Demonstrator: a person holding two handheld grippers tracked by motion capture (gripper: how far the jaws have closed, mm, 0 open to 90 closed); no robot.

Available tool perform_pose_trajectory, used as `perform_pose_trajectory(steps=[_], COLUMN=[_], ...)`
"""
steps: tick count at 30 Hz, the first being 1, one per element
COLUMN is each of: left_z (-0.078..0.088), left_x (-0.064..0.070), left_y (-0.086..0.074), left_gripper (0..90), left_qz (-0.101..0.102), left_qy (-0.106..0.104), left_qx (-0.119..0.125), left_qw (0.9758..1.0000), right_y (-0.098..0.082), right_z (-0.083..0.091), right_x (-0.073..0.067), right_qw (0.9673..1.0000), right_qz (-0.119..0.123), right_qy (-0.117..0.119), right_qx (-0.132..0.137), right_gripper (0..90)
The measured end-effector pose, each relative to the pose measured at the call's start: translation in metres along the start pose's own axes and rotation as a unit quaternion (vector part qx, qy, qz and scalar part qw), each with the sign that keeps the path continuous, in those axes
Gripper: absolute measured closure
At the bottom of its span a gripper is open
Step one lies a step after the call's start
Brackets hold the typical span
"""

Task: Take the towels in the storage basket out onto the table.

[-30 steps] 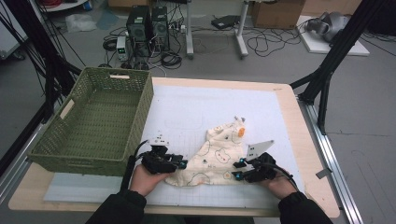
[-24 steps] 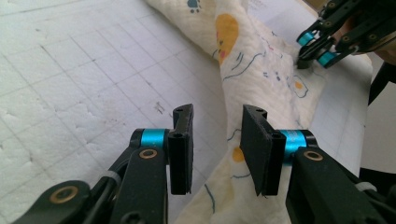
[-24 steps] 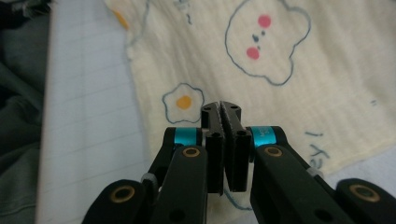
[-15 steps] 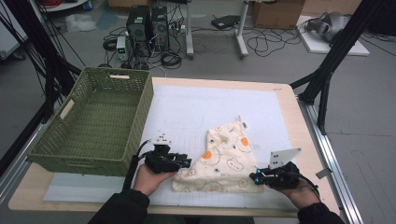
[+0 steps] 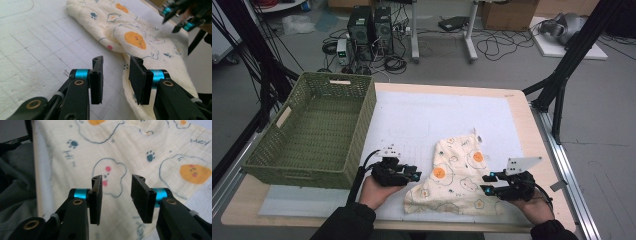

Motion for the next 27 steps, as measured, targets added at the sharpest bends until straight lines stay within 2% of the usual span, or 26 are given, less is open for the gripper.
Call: perform_pose_trajectory(steps=[2,4,7,9,10,12,13,16,18,20,21,22,25,27], left_z=[-0.003,-0.007,-0.017,-0.022,-0.025,-0.028,-0.029,-0.029,-0.028,-0.028,-0.028,-0.028,-0.034,-0.038], left_x=[0.003,0.005,0.006,0.005,0.005,0.004,0.004,0.006,0.007,0.009,0.009,0.01,0.011,0.012], left_y=[0.002,0.006,0.01,0.01,0.01,0.009,0.009,0.01,0.012,0.015,0.017,0.019,0.02,0.018], left_gripper=[65.4,66.2,66.1,66.2,66.2,66.2,66.2,67.1,67.7,67.6,67.5,67.5,67.5,67.4], left_qz=[-0.022,-0.039,-0.049,-0.044,-0.043,-0.043,-0.045,-0.047,-0.051,-0.055,-0.058,-0.057,-0.062,-0.062], left_qy=[0.003,0.003,0.009,0.01,0.012,0.014,0.014,0.017,0.022,0.022,0.023,0.022,0.024,0.018], left_qx=[-0.016,-0.026,-0.035,-0.03,-0.033,-0.038,-0.041,-0.036,-0.037,-0.045,-0.044,-0.04,-0.051,-0.059], left_qw=[0.9996,0.9989,0.9982,0.9985,0.9984,0.9982,0.998,0.9981,0.9977,0.9972,0.9971,0.9973,0.9965,0.9962], right_y=[0.003,0.005,0.003,0.002,0.001,0.0,0.0,0.0,-0.004,-0.01,-0.014,-0.018,-0.022,-0.019], right_z=[-0.007,-0.017,-0.029,-0.034,-0.034,-0.032,-0.031,-0.024,-0.012,-0.001,0.005,0.009,0.016,0.017], right_x=[0.004,0.009,0.016,0.017,0.017,0.017,0.017,0.012,0.008,0.006,0.004,0.002,0.0,0.002], right_qw=[1.0,0.9999,0.9991,0.9984,0.9985,0.9984,0.9984,0.9971,0.9971,0.9971,0.997,0.9969,0.9961,0.9971], right_qz=[0.001,0.001,-0.001,0.0,0.005,0.007,0.008,0.023,0.026,0.023,0.016,0.014,0.008,0.002], right_qy=[0.0,-0.008,-0.011,-0.011,-0.015,-0.014,-0.01,-0.018,-0.019,-0.021,-0.015,-0.01,-0.005,-0.008], right_qx=[0.0,-0.013,-0.041,-0.056,-0.052,-0.055,-0.055,-0.07,-0.069,-0.069,-0.074,-0.076,-0.087,-0.075], right_gripper=[59.2,58.0,57.5,61.7,66.4,83.2,87.7,88.6,88.7,88.6,88.6,88.5,87.2,81.4])
Point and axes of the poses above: each handheld gripper's, and its own axes: z roughly backward along the jaws, y roughly out of its top, x roughly to its right, the point moved 1 cm from there along -z, roughly forward along the jaws, and after that the axes turned 2 degrees about x, right-handed, at the moved point
